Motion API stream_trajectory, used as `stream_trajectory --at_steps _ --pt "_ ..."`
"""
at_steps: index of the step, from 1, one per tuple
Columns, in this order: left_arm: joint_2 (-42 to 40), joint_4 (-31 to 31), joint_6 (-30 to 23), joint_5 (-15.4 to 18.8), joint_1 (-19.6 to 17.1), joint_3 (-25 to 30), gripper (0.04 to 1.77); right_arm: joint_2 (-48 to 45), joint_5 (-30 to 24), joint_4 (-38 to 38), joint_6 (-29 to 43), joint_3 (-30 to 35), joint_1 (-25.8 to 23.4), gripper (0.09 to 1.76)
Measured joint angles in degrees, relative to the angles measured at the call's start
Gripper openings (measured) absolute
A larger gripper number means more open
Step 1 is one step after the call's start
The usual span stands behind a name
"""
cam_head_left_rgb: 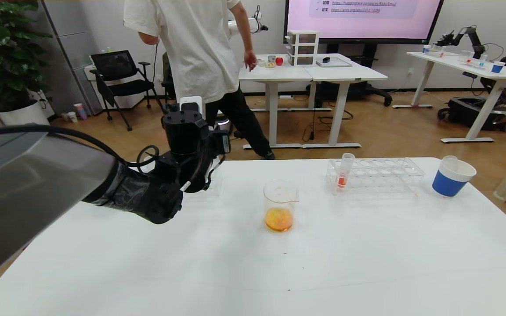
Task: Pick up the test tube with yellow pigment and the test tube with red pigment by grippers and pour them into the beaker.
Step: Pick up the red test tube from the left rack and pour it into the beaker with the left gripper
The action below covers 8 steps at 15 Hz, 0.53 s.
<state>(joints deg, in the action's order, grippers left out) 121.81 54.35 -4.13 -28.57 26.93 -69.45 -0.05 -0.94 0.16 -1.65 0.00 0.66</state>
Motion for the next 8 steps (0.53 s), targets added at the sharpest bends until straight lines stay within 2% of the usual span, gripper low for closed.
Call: stream_trajectory --at_steps 1,4,6,8 --pt "-1.22 -2.19 -2.34 -0.22 -0.52 0.07 0.54 0.00 0.01 -0.02 0.00 0.00 -0.02 1.74" --pt "-4.19 -2.78 -2.21 0.44 -3.04 1.76 0.54 0.00 0.01 0.00 0.02 0.00 0.00 1.74" --pt "-6.51 -2.78 -1.12 3.47 -6.79 3.06 0.54 0.00 0.04 0.00 0.00 0.00 -0.02 1.74" --pt "-8.80 -3.17 -0.68 7.72 -12.87 3.85 0.54 0.00 0.01 0.00 0.02 0.00 -0.02 1.74"
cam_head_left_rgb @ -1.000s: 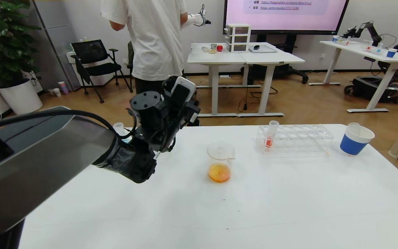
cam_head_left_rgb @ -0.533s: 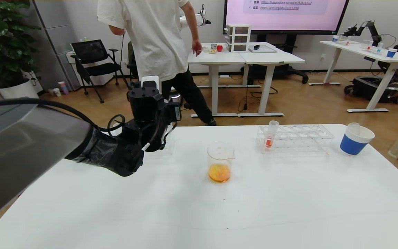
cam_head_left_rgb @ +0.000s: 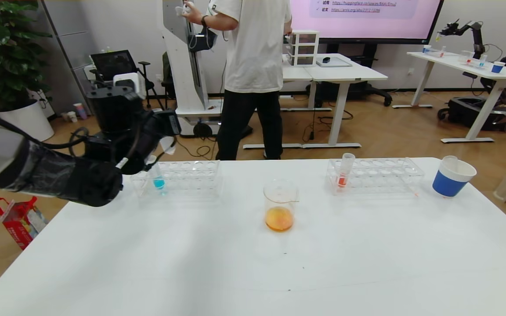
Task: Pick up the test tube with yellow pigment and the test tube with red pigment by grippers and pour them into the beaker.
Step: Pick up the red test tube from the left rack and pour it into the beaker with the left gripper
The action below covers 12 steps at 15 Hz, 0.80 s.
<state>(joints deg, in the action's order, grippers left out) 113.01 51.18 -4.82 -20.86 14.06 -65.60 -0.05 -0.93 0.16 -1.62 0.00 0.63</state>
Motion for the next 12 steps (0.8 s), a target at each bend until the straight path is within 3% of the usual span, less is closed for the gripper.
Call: stream_trajectory --at_steps 6,8,12 --pt "-2.78 -2.01 -0.09 12.20 -21.65 -0.17 0.54 0.00 -0.01 0.00 -0.02 -0.02 0.00 1.74" --pt "-1.43 -1.84 -0.30 13.34 -24.77 -0.63 0.54 0.00 0.00 0.00 -0.02 0.00 0.00 1.74" --pt "2.79 -1.45 -0.30 12.98 -26.40 -3.06 0.54 0.00 0.00 0.00 -0.02 0.00 0.02 1.74"
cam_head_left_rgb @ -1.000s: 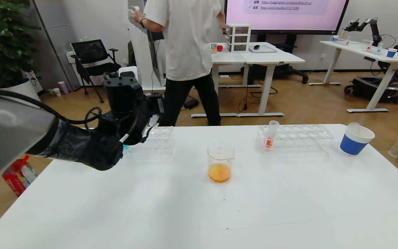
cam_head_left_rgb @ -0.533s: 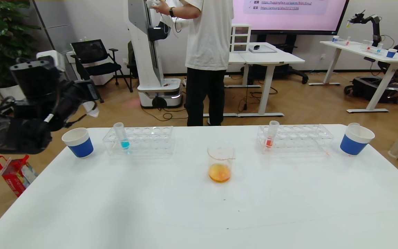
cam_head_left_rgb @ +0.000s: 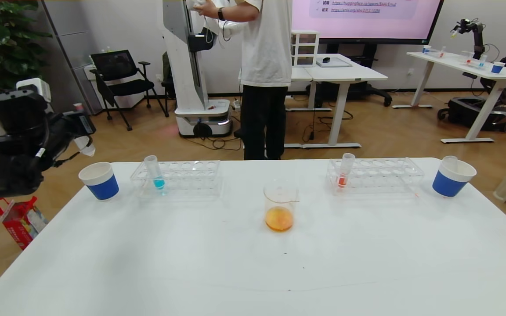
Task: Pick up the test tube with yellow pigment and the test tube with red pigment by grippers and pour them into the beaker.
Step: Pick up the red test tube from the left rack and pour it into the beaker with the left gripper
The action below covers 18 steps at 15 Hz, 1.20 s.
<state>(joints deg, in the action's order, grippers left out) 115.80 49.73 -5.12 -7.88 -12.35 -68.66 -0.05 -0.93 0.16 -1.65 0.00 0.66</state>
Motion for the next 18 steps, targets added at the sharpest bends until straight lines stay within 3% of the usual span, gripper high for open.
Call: stream_trajectory --at_steps 2,6,15,16,17,18 --pt "2.43 1.34 0.06 0.00 -0.51 -0.41 0.54 0.00 0.00 0.00 0.02 0.00 0.00 1.74" --pt "9.36 10.30 -0.02 -0.15 -1.15 -0.63 0.54 0.00 0.00 0.00 0.00 0.00 0.00 1.74" --pt "17.09 12.87 -0.11 -0.24 -1.34 -1.22 0.54 0.00 -0.01 0.00 0.00 0.00 0.00 1.74" --pt "17.16 12.98 -0.09 -0.22 -1.34 -1.22 0.60 0.00 -0.01 0.00 0.00 0.00 0.00 1.74" --pt "17.16 13.06 0.05 -0.24 -1.34 -1.22 0.83 0.00 0.00 -0.02 0.02 0.00 -0.02 1.74" --pt "17.08 13.09 0.05 -0.24 -1.34 -1.05 1.18 0.00 0.00 0.00 0.02 0.00 0.00 1.74"
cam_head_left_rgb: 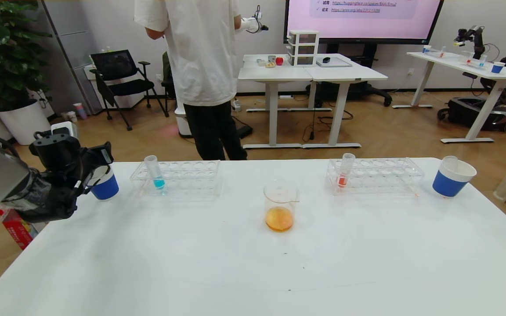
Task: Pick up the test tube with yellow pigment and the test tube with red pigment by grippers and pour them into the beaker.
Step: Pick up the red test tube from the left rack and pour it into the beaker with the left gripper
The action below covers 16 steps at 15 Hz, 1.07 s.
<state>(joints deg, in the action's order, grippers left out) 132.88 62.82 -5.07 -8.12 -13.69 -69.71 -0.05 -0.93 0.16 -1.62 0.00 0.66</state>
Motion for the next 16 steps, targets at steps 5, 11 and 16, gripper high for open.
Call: stream_trajectory --at_steps 5,11,16 --pt "-3.41 -1.38 -0.05 0.02 0.61 0.15 1.75 0.00 -0.01 0.00 0.00 0.00 0.00 1.74" --pt "-13.71 -12.90 0.11 0.02 10.85 -1.84 1.75 0.00 -0.01 0.00 -0.02 0.00 0.00 1.74" --pt "-24.11 -18.31 1.88 0.02 17.87 -1.21 1.75 0.00 0.00 0.00 -0.02 0.00 0.02 1.74"
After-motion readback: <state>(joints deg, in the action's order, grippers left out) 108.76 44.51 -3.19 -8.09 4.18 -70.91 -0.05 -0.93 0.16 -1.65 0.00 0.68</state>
